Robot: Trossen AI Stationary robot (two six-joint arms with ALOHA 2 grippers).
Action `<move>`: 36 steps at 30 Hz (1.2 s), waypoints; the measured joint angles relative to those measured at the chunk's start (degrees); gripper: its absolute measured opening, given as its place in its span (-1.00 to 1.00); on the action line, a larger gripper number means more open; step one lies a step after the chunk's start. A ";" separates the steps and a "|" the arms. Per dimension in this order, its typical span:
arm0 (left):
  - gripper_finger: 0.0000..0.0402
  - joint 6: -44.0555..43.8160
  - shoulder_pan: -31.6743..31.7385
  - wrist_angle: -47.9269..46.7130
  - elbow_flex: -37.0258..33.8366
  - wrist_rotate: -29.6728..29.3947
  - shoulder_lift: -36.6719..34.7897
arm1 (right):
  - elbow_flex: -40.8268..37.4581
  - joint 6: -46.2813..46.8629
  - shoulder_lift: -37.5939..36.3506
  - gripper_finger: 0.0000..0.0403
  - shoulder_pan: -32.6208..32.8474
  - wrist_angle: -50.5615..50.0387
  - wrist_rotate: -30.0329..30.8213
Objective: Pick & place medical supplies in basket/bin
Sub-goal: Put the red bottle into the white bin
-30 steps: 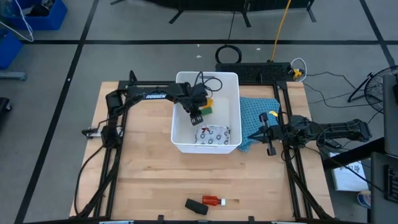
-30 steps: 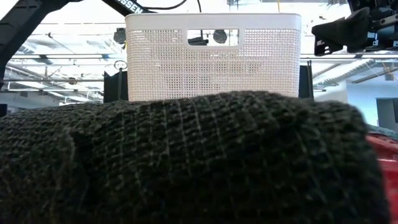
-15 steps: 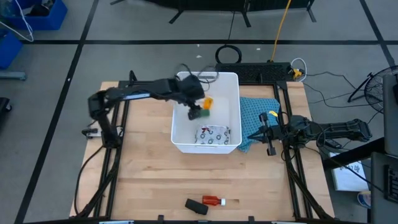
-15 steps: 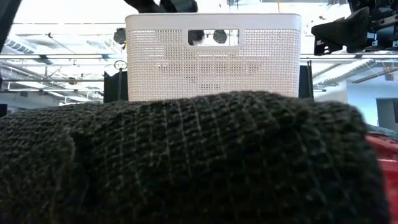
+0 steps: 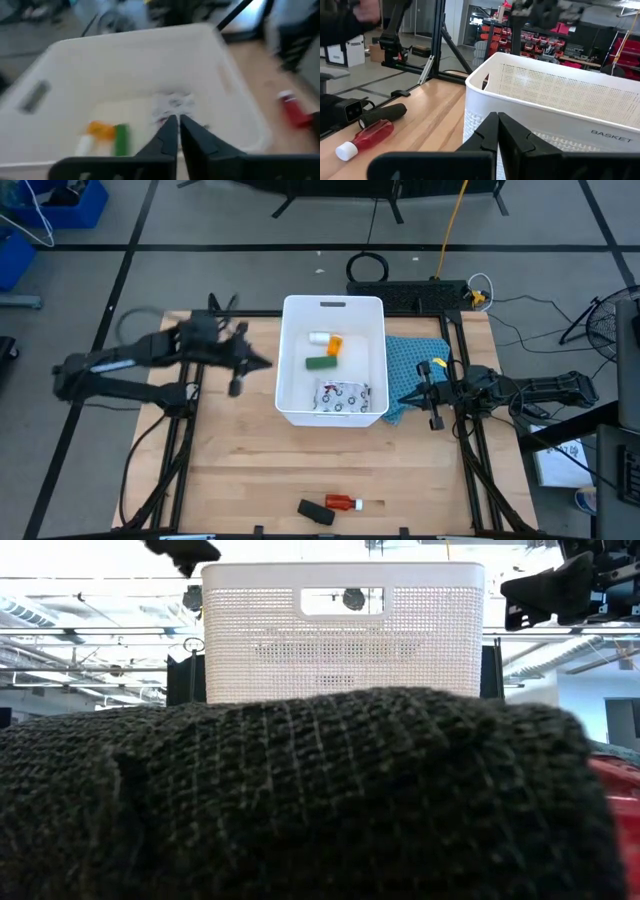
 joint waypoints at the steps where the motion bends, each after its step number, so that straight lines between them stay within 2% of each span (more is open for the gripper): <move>1: -0.94 -1.53 -0.41 4.49 -5.10 1.76 -3.53 | 0.00 0.34 0.00 -1.00 0.00 0.04 0.00; 3: -0.94 -3.79 -1.59 12.21 -14.37 2.37 -9.69 | 0.00 0.87 0.00 -1.00 0.00 0.42 0.00; 7: -0.98 -6.63 -4.13 21.53 -28.18 -3.71 -20.28 | 0.00 1.42 0.00 -1.00 -0.02 1.36 -0.02; 11: -0.99 -7.52 -5.44 30.71 -38.93 -5.74 -28.53 | 0.00 2.01 0.00 -1.00 -0.01 1.75 -0.02; 16: -0.99 -9.05 -5.87 39.25 -48.41 -6.09 -33.75 | 0.00 2.03 0.00 -1.00 0.00 1.75 -0.02; 20: -0.99 -9.51 -5.84 42.83 -52.86 -7.81 -34.32 | 0.00 2.05 0.00 -1.00 0.00 1.74 -0.02; 28: -0.99 -9.97 -5.84 41.36 -53.08 -7.81 -34.03 | 0.00 2.48 0.00 -1.00 0.00 2.07 0.00; 31: -0.95 -9.84 -5.84 41.44 -53.08 -9.27 -34.03 | 0.32 2.68 0.00 -1.00 0.00 5.76 0.04; 36: -0.90 -10.01 -5.84 41.51 -53.08 -9.86 -34.03 | 8.09 0.74 1.80 -1.00 1.38 1.59 0.59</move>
